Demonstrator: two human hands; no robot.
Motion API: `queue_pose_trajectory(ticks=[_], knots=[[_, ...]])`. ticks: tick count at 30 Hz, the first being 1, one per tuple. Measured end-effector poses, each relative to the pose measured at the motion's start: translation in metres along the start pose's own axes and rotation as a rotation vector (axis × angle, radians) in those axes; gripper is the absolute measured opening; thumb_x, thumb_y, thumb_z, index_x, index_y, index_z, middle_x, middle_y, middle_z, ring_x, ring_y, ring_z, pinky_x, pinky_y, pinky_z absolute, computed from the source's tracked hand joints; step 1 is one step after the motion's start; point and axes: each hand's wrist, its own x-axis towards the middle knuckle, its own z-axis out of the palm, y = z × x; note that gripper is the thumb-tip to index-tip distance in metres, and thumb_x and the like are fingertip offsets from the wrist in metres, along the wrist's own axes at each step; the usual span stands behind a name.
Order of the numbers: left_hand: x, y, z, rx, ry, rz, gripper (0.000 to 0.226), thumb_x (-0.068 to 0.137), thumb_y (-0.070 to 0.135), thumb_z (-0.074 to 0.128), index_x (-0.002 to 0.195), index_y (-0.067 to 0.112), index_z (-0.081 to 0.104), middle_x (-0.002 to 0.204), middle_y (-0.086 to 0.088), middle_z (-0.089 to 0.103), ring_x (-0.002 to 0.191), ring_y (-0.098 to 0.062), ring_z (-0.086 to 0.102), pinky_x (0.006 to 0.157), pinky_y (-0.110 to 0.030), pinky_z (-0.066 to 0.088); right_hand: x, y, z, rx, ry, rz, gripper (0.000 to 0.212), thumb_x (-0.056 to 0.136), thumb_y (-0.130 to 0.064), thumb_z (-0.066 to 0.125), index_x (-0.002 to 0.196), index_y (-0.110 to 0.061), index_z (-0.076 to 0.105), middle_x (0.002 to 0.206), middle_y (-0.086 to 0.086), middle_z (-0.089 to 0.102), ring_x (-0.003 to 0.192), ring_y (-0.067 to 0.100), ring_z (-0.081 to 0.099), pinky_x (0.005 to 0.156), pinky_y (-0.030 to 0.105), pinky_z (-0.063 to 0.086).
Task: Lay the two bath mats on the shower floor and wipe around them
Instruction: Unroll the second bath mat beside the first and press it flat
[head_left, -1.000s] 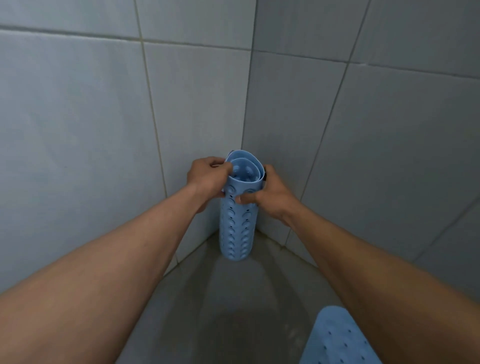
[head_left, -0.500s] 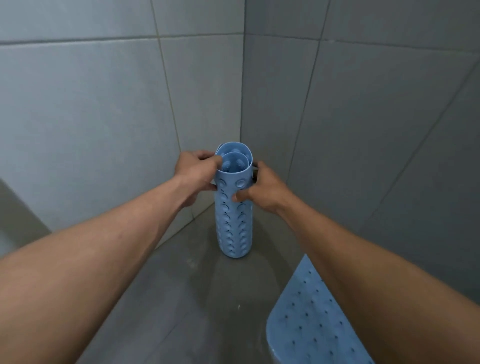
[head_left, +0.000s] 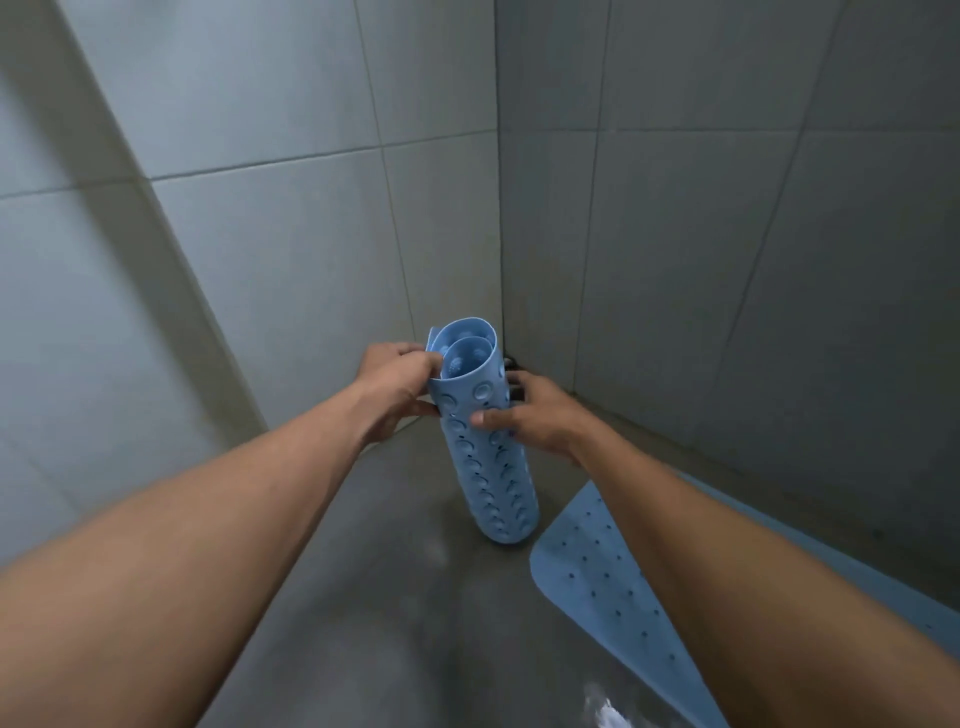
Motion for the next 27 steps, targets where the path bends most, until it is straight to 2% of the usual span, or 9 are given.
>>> queue_pose_trajectory(ticks=[1,4,9,13,15,18,20,23,27], knots=[[-0.008,0.001,-0.003,0.012,-0.015,0.01,0.027,0.076,-0.006,0.056,0.098,0.0,0.07,0.104,-0.021,0.072,0.099,-0.038,0.069,0.064,-0.048,0.062,-0.01,-0.001,0.002,-0.009,-0.013,-0.007,0.067,0.073,-0.026,0.088,0.129,-0.02,0.051,0.114,-0.006,0.066,0.104,0.014,0.065,0.094,0.043,0.054],[-0.025,0.006,-0.009,0.053,-0.047,0.036,0.022,0.074,-0.006,0.057,0.093,-0.005,0.069,0.105,-0.023,0.071,0.096,-0.039,0.071,0.065,-0.051,0.062,-0.033,-0.001,0.006,-0.017,-0.018,0.046,0.087,0.07,-0.045,0.086,0.142,-0.033,0.038,0.123,-0.003,0.061,0.108,0.021,0.063,0.075,0.044,0.058],[-0.052,-0.005,-0.029,0.068,-0.092,0.036,0.031,0.068,-0.003,0.058,0.098,-0.004,0.065,0.107,-0.018,0.071,0.09,-0.037,0.073,0.066,-0.052,0.062,-0.073,0.001,0.032,-0.044,-0.038,0.108,0.094,0.07,-0.051,0.085,0.146,-0.035,0.032,0.133,0.001,0.055,0.115,0.03,0.058,0.087,0.056,0.056],[-0.084,-0.013,-0.031,0.113,-0.151,0.104,0.033,0.072,-0.002,0.056,0.104,-0.004,0.062,0.105,-0.017,0.067,0.066,-0.029,0.069,0.065,-0.051,0.062,-0.108,0.002,0.04,-0.009,-0.031,0.168,0.045,0.078,-0.042,0.081,0.113,-0.024,0.058,0.11,-0.004,0.064,0.112,0.026,0.06,0.104,0.053,0.046],[-0.096,-0.012,-0.034,0.11,-0.178,0.126,0.03,0.072,-0.002,0.056,0.102,-0.003,0.061,0.103,-0.017,0.066,0.055,-0.024,0.062,0.066,-0.051,0.062,-0.125,0.003,0.044,0.038,0.023,0.171,0.053,0.076,-0.042,0.082,0.118,-0.019,0.059,0.113,-0.003,0.067,0.11,0.022,0.062,0.105,0.051,0.046],[-0.112,-0.01,-0.037,0.078,-0.231,0.118,0.028,0.07,-0.003,0.055,0.097,-0.002,0.061,0.102,-0.017,0.065,0.065,-0.03,0.067,0.066,-0.05,0.062,-0.155,-0.005,0.051,0.047,0.091,0.184,0.063,0.077,-0.042,0.082,0.127,-0.02,0.052,0.113,-0.005,0.064,0.114,0.024,0.058,0.092,0.047,0.051],[-0.122,-0.013,-0.037,0.044,-0.267,0.089,0.019,0.071,-0.005,0.053,0.088,0.001,0.06,0.094,-0.015,0.065,0.078,-0.036,0.071,0.066,-0.05,0.062,-0.173,-0.006,0.055,0.031,0.087,0.261,0.077,0.078,-0.048,0.078,0.141,-0.027,0.04,0.114,-0.002,0.055,0.114,0.033,0.054,0.086,0.054,0.053],[-0.131,-0.023,-0.039,0.012,-0.326,0.034,0.022,0.069,-0.007,0.05,0.087,-0.003,0.061,0.09,-0.019,0.066,0.08,-0.037,0.065,0.064,-0.051,0.062,-0.19,-0.003,0.059,0.087,0.067,0.353,0.094,0.071,-0.051,0.08,0.149,-0.04,0.027,0.144,0.015,0.041,0.121,0.049,0.051,0.088,0.068,0.05],[-0.136,-0.036,-0.035,0.017,-0.424,-0.013,0.026,0.066,-0.006,0.049,0.089,-0.004,0.061,0.089,-0.019,0.064,0.085,-0.04,0.066,0.064,-0.053,0.061,-0.215,0.004,0.067,0.182,0.071,0.425,0.083,0.083,-0.04,0.076,0.149,-0.039,0.027,0.151,0.018,0.033,0.115,0.051,0.057,0.082,0.066,0.054]])
